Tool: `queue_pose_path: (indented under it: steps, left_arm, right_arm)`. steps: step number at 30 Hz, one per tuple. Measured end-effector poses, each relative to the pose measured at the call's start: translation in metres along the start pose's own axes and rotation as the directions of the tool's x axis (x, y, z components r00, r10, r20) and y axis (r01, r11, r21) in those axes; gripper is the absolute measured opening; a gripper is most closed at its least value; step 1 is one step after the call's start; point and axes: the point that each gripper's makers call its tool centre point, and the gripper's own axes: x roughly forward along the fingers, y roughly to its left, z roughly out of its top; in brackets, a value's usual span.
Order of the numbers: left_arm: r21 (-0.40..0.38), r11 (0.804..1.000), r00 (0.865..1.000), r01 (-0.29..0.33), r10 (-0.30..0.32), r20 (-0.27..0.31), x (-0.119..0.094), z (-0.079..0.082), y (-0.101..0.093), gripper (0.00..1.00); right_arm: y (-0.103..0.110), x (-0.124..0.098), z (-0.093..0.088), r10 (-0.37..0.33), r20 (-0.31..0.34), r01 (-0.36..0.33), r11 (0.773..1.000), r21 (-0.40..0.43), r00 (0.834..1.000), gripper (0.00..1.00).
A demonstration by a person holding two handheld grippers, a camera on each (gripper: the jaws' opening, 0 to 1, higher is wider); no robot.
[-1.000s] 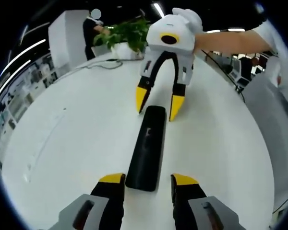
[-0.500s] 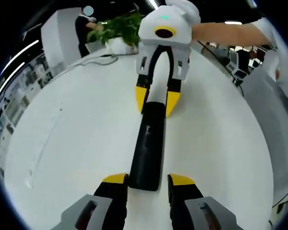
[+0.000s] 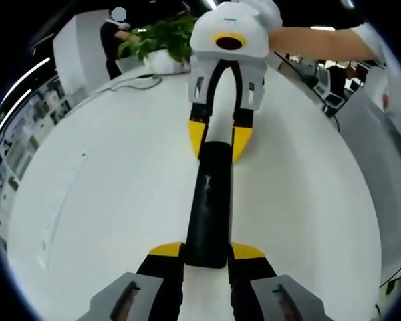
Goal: Press the specified remote control buttons in sequence, fully releasing each button before pressing the next.
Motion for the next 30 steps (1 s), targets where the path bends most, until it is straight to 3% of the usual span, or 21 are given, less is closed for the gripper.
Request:
queue_pose_path:
  steps: [17,30]
  left_arm:
    - [0.039,0.999,1.0,-0.014,0.015,-0.017,0.0,0.003,-0.004,0.23]
    - [0.054,0.998,1.0,-0.025,0.026,-0.01,-0.009,0.005,-0.019,0.23]
  right_arm:
    - [0.0,-0.001,-0.001,-0.022,0.007,0.022,0.999,-0.025,1.0,0.19]
    - [0.023,-0.012,0.0,-0.029,0.021,0.03,0.999,-0.026,0.999,0.19]
